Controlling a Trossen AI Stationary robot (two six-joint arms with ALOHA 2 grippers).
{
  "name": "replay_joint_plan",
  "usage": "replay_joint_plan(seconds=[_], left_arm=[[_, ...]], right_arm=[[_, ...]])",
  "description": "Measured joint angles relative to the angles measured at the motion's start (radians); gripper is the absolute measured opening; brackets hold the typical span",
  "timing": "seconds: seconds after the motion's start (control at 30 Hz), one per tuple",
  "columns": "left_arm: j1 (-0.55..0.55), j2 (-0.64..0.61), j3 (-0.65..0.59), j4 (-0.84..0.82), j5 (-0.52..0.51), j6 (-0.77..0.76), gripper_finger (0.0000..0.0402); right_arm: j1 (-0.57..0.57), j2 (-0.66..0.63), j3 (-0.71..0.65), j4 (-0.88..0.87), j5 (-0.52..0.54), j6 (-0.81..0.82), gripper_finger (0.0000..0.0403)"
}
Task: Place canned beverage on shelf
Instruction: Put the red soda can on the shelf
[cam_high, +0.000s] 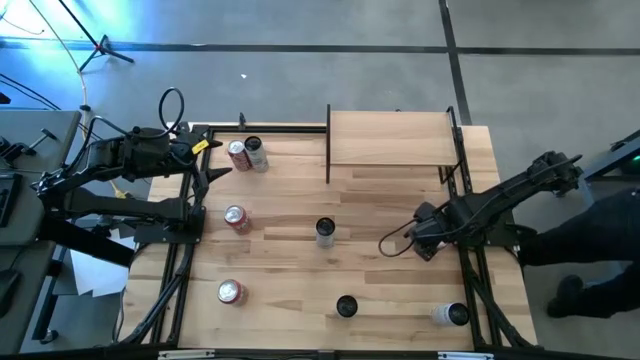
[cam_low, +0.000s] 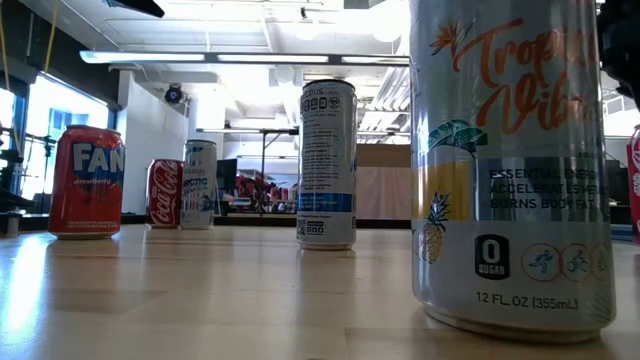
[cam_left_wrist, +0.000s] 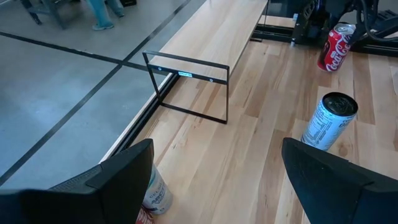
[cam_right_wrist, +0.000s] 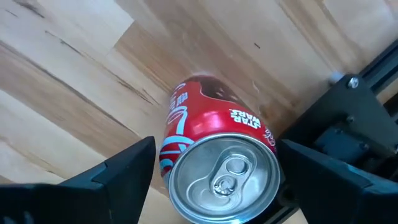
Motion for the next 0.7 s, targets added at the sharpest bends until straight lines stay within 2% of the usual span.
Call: replay_joint_plan(seconds=[0.23,0.47,0.7], left_arm=[[0.0,0.0,0.0,0.0,0.0,0.0,0.0335],[0.0,0.0,0.0,0.0,0.0,0.0,0.0335],[0.0,0.0,0.0,0.0,0.0,0.0,0.0335]], right_arm=[[0.0,0.0,0.0,0.004,-0.032,0.111,0.0325],[0.002,0.0,0.0,0.005,-0.066,0.122,0.0322],[0.027,-0.001,0.0,0.008,-0.066,0.126,0.0291]])
